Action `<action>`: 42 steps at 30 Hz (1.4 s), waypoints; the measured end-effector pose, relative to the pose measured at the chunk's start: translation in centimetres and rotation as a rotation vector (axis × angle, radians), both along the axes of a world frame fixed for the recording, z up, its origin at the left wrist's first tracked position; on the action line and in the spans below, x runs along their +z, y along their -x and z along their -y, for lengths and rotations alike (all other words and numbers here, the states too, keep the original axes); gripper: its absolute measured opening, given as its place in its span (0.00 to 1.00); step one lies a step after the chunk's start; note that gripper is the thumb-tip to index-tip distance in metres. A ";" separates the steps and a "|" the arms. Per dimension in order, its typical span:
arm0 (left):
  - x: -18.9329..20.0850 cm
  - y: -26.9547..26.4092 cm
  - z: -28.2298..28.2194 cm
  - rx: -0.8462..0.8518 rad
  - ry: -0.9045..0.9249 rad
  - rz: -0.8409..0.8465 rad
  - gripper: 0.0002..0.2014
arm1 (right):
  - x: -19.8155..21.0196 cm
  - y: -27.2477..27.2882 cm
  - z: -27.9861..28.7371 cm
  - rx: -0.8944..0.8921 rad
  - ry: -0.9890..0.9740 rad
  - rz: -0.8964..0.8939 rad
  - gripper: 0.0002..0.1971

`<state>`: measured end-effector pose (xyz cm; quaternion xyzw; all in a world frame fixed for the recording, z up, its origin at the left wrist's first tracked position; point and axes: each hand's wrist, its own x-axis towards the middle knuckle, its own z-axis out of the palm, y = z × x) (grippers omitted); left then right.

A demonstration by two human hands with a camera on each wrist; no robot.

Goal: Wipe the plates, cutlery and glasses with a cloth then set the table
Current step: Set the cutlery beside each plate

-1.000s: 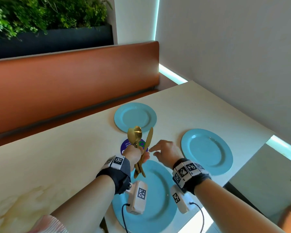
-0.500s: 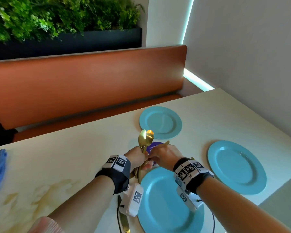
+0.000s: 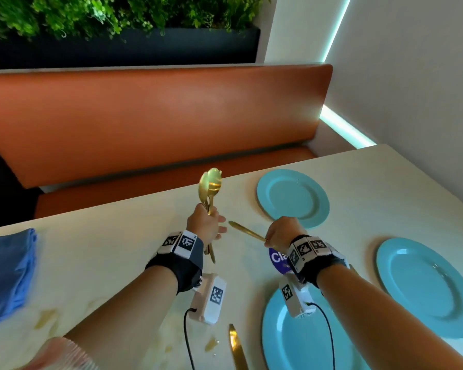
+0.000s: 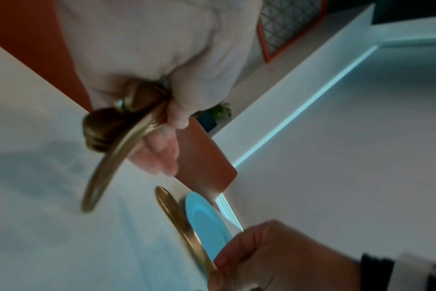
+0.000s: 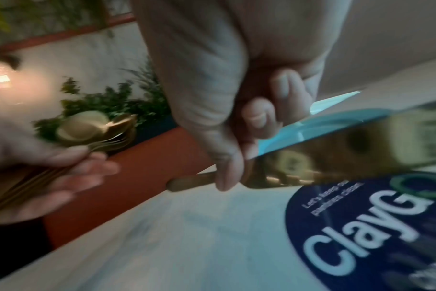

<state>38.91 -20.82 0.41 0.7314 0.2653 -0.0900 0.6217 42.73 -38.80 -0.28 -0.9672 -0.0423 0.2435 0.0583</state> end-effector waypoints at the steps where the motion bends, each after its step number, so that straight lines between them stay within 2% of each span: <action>1: 0.1 -0.4 -0.9 0.026 0.044 -0.015 0.08 | -0.4 -0.8 -0.5 -0.043 -0.002 -0.004 0.10; 5: -0.6 -1.6 -3.7 0.033 0.056 -0.049 0.12 | -2.3 -3.7 -3.4 -0.115 0.106 0.040 0.21; 9: -1.7 -1.9 -5.3 0.015 0.063 -0.065 0.10 | -4.2 -6.0 -5.8 -0.200 0.159 0.001 0.23; 15: -2.9 -2.3 -6.8 0.025 0.086 -0.050 0.05 | -6.3 -8.0 -7.2 -0.318 0.123 0.018 0.14; 26: -3.4 -3.8 -7.2 0.095 0.285 -0.102 0.05 | -7.8 -10.7 -7.4 -0.459 -0.034 0.058 0.16; 30: -3.7 -3.9 -7.1 0.108 0.288 -0.121 0.06 | -7.9 -11.0 -7.3 -0.547 -0.144 0.069 0.16; 37: -4.1 -4.1 -6.6 0.130 0.287 -0.103 0.08 | -8.2 -10.9 -7.3 -0.600 -0.185 0.104 0.17; 42: -4.1 -3.9 -6.3 0.133 0.245 -0.056 0.08 | -7.3 -10.3 -7.3 -0.547 -0.211 0.130 0.16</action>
